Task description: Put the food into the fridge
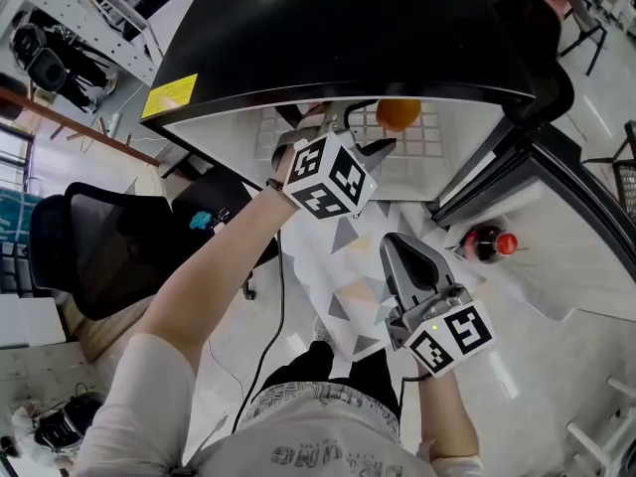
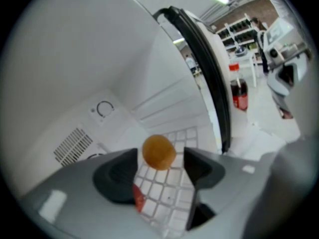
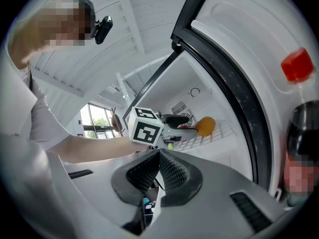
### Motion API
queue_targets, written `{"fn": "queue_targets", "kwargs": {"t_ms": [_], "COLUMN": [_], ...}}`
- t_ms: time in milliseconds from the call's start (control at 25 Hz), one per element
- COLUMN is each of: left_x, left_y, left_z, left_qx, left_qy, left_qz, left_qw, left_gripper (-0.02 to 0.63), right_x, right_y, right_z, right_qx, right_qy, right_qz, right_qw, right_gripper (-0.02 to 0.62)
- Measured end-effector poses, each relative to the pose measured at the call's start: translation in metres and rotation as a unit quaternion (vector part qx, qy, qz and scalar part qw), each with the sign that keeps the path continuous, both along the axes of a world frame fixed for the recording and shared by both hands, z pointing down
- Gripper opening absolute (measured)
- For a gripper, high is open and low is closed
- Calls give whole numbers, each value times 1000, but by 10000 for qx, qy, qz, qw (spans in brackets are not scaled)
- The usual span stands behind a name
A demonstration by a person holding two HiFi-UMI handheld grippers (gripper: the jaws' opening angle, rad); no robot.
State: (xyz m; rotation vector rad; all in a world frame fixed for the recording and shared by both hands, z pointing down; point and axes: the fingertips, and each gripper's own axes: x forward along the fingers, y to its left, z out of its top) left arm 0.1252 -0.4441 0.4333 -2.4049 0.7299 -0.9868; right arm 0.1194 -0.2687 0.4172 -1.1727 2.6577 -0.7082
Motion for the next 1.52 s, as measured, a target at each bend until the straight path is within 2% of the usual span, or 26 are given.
{"fn": "queue_targets", "kwargs": {"t_ms": [240,640,880,1200,1520], "left_x": [-21,-63,-86,-111,-136], "left_y": [27,73,96,123,144], "left_z": [-17,-47,-67,-91,-91], "left_qx": [-28,14,-27,-9,-209], "left_qy": [460,1074,1549,1998,2390], "left_qz": [-109,-230,-292,-241,-401], "left_qw": [9989,9940,9875,9795,9700], "left_gripper": [290,238,199,156,104], "right_x": [-4,-14,-24,-40,-59], "right_y": [4,14,23,31,34], "right_z": [-13,-38,-50,-62,-71], "right_qx": [96,277,363,453,526], "right_qy": [142,427,583,709,810], "right_qz": [54,216,296,368,373], "right_qw": [9998,9985,9972,9958,9946], "right_gripper": [2,2,2,2,2]}}
